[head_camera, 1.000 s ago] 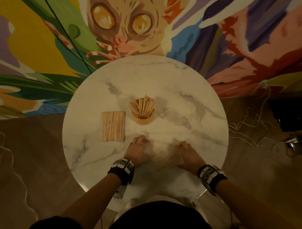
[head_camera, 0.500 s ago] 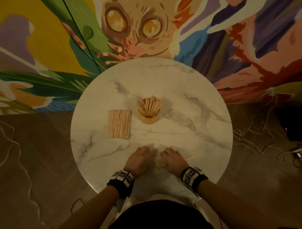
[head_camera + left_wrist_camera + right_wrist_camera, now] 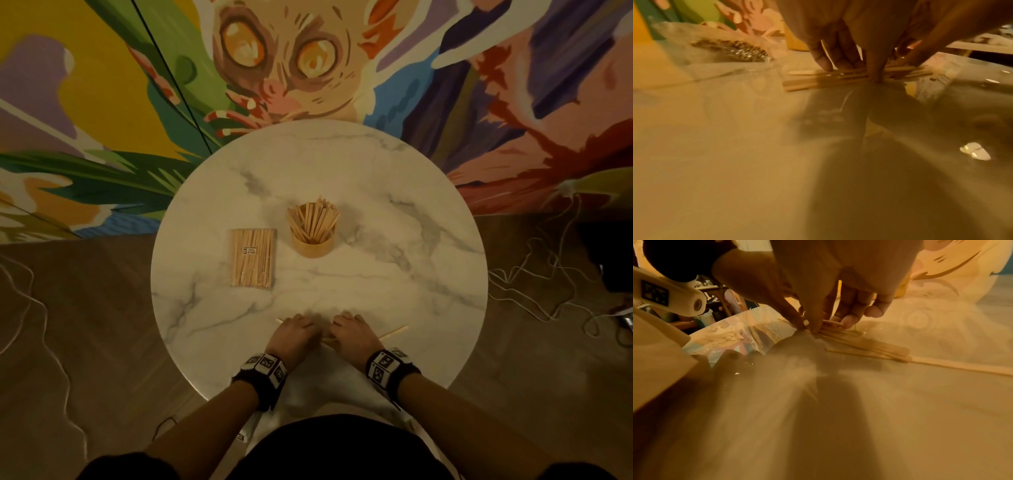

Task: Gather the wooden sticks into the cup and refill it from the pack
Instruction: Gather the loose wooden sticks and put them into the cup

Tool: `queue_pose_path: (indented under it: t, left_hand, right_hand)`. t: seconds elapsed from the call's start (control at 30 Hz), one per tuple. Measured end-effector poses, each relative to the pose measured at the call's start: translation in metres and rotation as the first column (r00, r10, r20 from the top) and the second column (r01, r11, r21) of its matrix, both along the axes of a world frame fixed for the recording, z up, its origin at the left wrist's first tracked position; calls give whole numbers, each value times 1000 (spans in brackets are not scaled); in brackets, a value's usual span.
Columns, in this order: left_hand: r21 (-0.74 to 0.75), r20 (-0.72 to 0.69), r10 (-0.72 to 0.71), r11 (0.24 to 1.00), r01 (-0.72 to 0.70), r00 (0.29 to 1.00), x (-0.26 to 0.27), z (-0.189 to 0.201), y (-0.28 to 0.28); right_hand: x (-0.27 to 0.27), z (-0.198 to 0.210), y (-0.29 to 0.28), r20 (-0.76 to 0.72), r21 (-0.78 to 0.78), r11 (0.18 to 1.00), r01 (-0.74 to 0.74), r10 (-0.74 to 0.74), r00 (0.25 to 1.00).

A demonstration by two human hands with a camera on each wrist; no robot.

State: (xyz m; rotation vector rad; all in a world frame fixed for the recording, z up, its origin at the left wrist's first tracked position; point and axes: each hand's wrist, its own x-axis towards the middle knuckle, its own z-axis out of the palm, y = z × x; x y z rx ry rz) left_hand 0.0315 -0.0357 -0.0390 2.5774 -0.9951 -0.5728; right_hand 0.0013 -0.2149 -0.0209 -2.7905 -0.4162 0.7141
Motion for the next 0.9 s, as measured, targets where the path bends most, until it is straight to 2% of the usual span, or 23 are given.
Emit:
queue_pose_path:
  t: [0.1,0.2,0.3,0.4,0.47,0.57,0.7,0.77,0.9]
  left_hand:
    - [25,92,-110,994,108,990,0,1,1]
    - [50,143,-158,987,153,977,2,0,-1]
    - [116,191,-226,972,206,955,2,3,0]
    - [171,218,-316,944,283,923,-2,3,2]
    - [193,238,-369,924,329,898,-3,2,5]
    - [230,241,-458,884,408,856,3,3,8]
    - [192,239,-416,906,377,878,2,7,13]
    - [168,218,-406,912,375,888,1,10,17]
    - [137,160,-407,912,388,899,4,8,21]
  right_hand:
    - [-1,-3,-3,-11,33,999,29,-29,1000]
    - [-7,-5,-6,-23,90,994,63,-62,998]
    - [-11,4,-27,45,132,987,96,-102,994]
    - [-19,12,-65,28,27,984,176,-177,984]
    - [-28,15,-85,19,-98,985,141,-140,990]
    - [-42,15,-102,-16,-150,986,79,-82,996]
    - [-59,11,-113,-3,-170,983,66,-67,998]
    - [-68,9,-113,-52,-165,984,74,-84,995]
    - [-70,12,-102,-152,-95,972,214,-227,962]
